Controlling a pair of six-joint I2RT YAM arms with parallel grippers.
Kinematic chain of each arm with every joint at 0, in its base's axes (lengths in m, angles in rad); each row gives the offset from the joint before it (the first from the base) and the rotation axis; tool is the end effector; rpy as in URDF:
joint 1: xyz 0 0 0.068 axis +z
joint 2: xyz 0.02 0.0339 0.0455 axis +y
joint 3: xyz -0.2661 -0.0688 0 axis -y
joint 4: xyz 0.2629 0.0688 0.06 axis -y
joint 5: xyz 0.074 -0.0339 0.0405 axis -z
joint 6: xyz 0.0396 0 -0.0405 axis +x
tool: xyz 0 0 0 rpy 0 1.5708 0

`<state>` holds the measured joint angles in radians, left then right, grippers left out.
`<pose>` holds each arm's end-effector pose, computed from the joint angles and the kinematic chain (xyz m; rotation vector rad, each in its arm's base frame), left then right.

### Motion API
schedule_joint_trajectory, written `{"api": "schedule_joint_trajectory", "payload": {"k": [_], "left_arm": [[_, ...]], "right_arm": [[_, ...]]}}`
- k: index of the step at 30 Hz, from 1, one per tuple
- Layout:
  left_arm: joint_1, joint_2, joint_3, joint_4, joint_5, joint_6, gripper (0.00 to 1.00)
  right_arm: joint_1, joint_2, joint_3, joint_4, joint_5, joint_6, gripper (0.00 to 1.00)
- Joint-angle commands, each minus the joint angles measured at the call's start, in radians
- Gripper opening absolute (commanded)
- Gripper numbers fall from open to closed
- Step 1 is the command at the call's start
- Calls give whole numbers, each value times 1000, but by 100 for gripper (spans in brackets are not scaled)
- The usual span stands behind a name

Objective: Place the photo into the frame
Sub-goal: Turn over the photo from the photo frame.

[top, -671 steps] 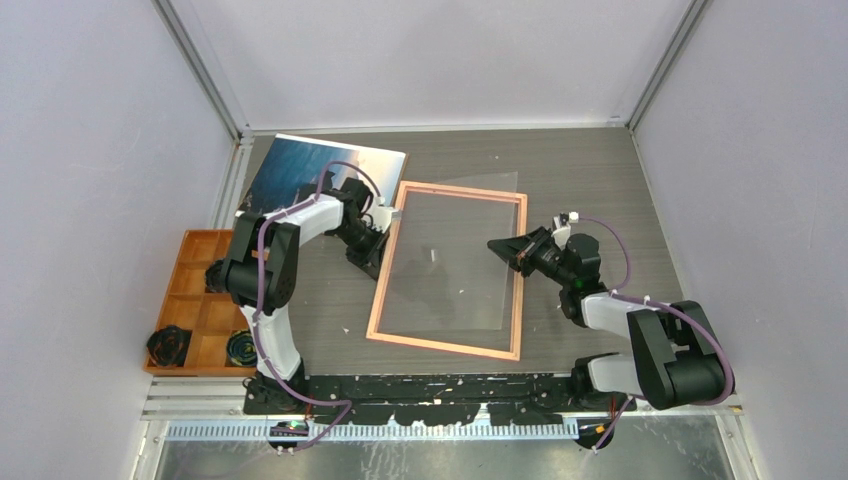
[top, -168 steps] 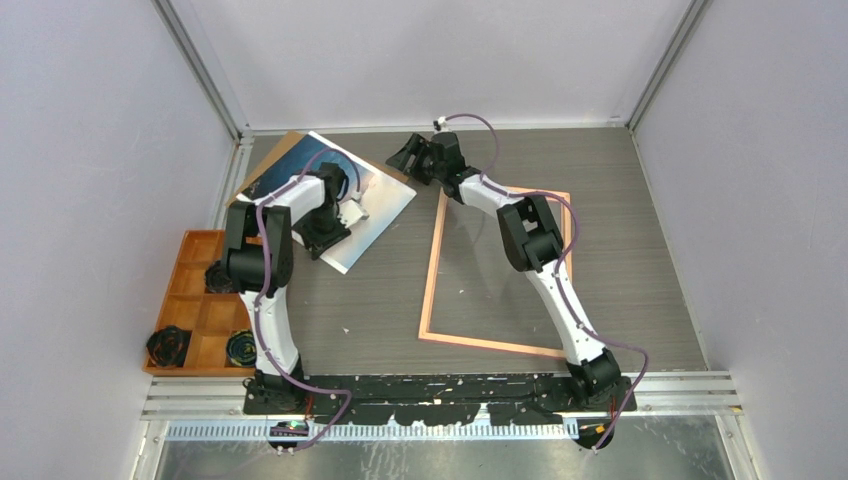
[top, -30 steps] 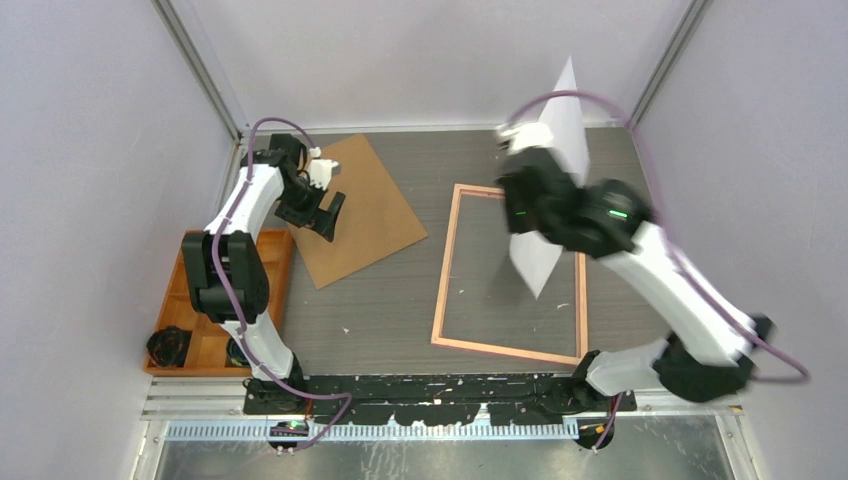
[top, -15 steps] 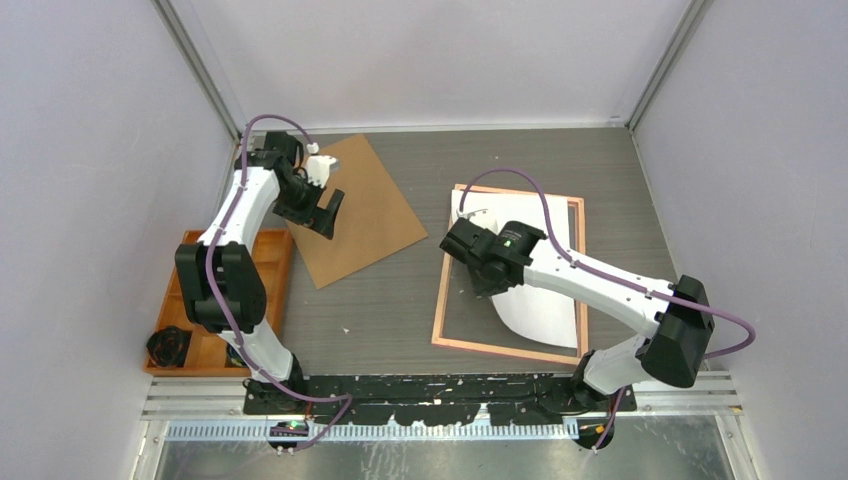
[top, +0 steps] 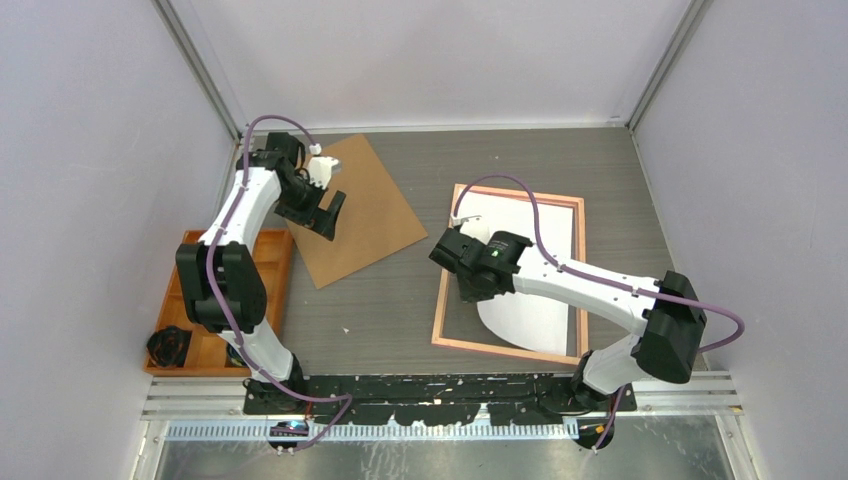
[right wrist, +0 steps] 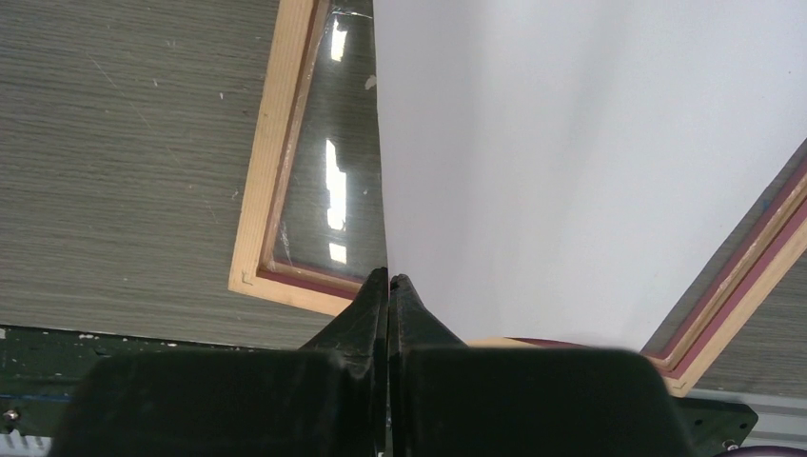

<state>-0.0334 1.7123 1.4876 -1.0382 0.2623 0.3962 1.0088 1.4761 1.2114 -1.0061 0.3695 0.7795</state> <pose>0.3607 -0.0223 0.2699 0.6480 2.7032 -0.2828 0.1704 0.2437 0.2616 -0.2304 2.6601 0.0022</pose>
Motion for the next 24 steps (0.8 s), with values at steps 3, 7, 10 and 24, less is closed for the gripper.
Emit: {"api": "schedule_joint_trajectory", "payload": {"k": [3,7,10,24], "left_arm": [[-6,-40,-8,-10,19,17,100],[-5,-39,-11,-11,15,21,100],[-5,-37,-10,-13,13,26,100],[-6,-36,-9,-19,18,33,100]], "right_arm": [[5,39,-18,29,41,-20,1],[5,40,-26,21,67,-33,1],[5,47,-22,0,87,-50,1],[4,10,-96,20,129,16,1]]}}
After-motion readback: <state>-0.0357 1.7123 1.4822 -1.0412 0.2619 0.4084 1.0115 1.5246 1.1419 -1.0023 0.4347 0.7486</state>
